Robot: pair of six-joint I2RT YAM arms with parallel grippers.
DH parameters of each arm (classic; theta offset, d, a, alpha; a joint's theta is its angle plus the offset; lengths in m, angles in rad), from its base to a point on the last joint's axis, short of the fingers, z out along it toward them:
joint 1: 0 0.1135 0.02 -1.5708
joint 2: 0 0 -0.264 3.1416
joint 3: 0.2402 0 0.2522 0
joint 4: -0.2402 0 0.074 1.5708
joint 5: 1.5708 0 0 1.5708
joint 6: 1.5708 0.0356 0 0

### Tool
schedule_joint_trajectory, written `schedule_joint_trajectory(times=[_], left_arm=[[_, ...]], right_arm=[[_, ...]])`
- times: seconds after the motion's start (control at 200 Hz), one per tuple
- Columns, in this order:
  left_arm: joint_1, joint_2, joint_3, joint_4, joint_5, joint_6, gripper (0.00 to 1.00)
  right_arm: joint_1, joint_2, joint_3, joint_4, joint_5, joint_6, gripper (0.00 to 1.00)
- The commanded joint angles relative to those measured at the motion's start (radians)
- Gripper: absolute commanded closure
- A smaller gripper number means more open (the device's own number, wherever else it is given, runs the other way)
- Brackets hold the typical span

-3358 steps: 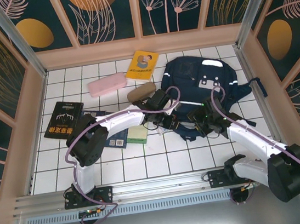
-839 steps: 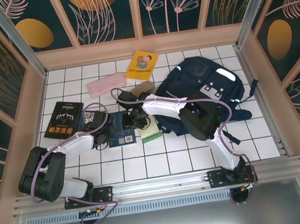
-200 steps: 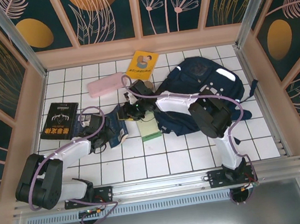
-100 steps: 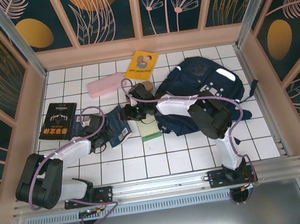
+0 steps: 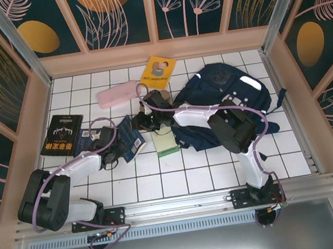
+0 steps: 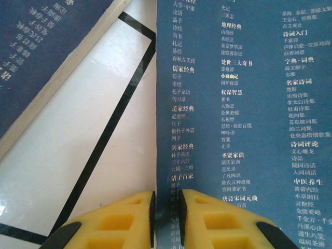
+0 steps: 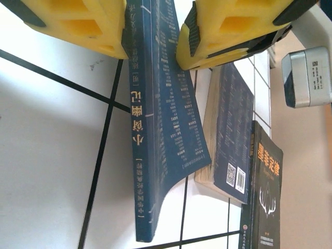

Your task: Pack the student bag

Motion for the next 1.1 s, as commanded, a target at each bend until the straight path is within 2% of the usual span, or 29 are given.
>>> schedule_joint_trajectory(times=[0.0,0.085,0.32,0.515,0.635,0.75,0.921,1.096], left_arm=[[-0.010,0.047,-0.012,-0.049,0.117,0.011,0.80],[-0.010,0.048,-0.007,-0.049,0.118,0.008,0.80],[-0.010,0.059,0.007,-0.047,0.116,0.010,0.80],[-0.010,0.058,0.016,-0.050,0.113,0.019,0.79],[-0.010,0.056,0.022,-0.054,0.112,0.023,0.80],[-0.010,0.056,0.029,-0.061,0.108,0.028,0.80],[-0.010,0.055,0.035,-0.070,0.106,0.035,0.79],[-0.010,0.052,0.041,-0.086,0.091,0.041,0.79]], right_arm=[[0.002,0.021,-0.045,0.107,-0.183,0.104,0.63],[-0.010,0.015,-0.074,0.163,-0.241,0.178,0.64],[-0.022,0.019,-0.067,0.152,-0.369,0.254,0.66],[-0.017,0.035,0.016,-0.049,-0.397,0.108,0.67],[-0.011,0.080,0.117,-0.269,-0.358,-0.032,0.68],[0.003,0.110,0.221,-0.456,-0.233,-0.165,0.67],[0.023,0.116,0.250,-0.450,-0.214,-0.262,0.72],[0.065,0.123,0.309,-0.552,-0.021,-0.430,0.67]])
